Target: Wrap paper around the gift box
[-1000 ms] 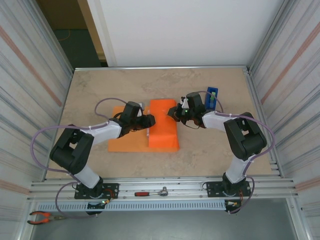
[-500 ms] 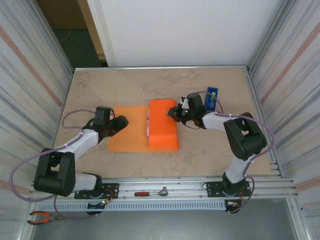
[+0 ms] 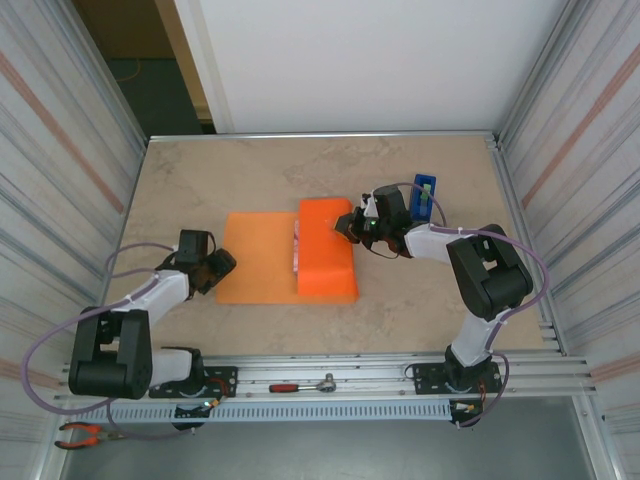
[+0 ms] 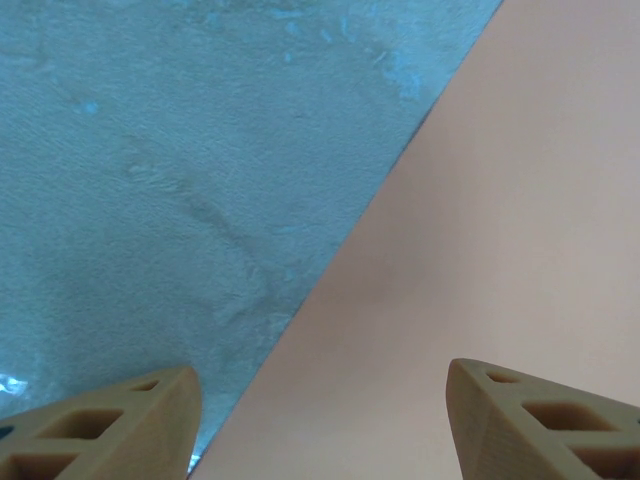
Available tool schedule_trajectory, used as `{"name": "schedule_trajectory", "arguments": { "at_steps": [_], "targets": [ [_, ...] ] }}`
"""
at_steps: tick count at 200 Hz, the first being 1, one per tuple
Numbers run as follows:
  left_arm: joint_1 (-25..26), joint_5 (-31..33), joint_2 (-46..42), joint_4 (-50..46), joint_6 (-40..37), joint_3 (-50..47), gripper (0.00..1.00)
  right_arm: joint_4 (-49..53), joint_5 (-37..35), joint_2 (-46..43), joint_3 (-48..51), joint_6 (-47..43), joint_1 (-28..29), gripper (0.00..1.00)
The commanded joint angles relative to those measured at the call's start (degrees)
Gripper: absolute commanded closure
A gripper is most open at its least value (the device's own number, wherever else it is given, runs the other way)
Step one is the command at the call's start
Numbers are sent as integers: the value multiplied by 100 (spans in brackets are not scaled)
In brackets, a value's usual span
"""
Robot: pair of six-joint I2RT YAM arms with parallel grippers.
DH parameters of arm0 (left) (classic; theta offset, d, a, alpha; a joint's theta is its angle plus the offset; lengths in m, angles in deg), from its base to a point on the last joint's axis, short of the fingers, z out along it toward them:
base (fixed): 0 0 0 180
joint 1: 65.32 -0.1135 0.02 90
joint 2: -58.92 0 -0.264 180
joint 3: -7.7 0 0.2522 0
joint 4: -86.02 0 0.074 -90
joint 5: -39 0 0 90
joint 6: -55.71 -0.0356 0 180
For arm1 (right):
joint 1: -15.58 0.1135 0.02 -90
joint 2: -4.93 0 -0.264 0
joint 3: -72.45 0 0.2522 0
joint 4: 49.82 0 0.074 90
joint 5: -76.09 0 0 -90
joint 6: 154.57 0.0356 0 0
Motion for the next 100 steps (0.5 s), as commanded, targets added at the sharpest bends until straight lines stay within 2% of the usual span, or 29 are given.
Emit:
{"name": "schedule_trajectory", "arguments": {
  "at_steps": [1,11,59,100],
  "targets": [
    [-30,-353,254,337,-200,-104,35,293,-171,266,139,33,4,92],
    [50,-532,308,503,-228,-120,35,292,-177,266,137,33,4,92],
    [833,-565,223,797,-297,48,36,343,-186,266,128,7,4,93],
    [911,-727,245,1314,-432,17,37,368,-172,274,120,-11,5,93]
  ]
}}
